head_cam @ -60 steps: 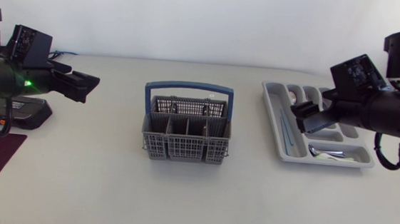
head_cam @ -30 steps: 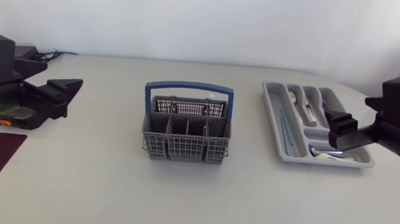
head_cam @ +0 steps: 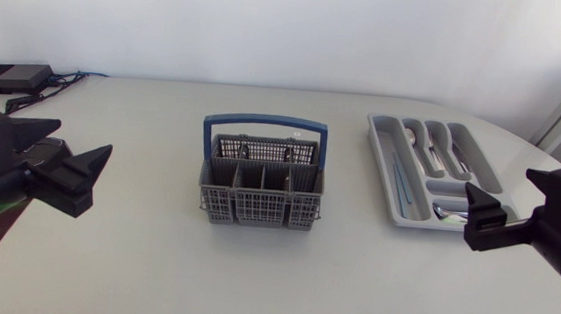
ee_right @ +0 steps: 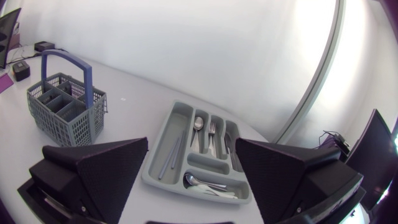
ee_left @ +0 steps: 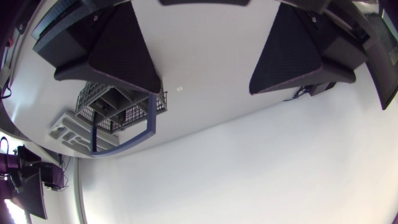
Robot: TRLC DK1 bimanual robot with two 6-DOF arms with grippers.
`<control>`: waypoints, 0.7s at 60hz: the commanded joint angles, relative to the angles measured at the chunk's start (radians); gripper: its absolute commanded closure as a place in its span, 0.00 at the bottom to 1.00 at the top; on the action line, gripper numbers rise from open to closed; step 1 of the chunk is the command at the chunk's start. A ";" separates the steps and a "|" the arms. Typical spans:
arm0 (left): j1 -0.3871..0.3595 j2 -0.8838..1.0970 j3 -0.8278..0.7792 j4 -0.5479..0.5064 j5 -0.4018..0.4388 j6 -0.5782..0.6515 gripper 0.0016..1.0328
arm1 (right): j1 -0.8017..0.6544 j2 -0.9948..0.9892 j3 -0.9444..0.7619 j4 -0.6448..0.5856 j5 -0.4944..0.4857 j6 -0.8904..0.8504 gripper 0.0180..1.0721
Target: Unload the cutlery basket into the drawer organizer.
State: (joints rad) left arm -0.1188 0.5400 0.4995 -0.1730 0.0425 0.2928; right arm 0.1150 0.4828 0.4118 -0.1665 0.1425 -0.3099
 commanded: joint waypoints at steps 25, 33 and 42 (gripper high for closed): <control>0.052 -0.200 -0.219 0.095 -0.018 -0.058 0.04 | -0.062 -0.255 -0.224 0.094 -0.070 0.168 0.04; 0.065 -0.266 -0.274 0.110 -0.023 -0.104 0.04 | -0.078 -0.321 -0.279 0.115 -0.091 0.209 0.04; 0.080 -0.342 -0.336 0.127 -0.029 -0.156 0.04 | -0.095 -0.397 -0.341 0.139 -0.115 0.257 0.04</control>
State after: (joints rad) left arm -0.0509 0.2340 0.2085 -0.0662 0.0204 0.1844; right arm 0.0311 0.1211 0.1158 -0.0471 0.0399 -0.1040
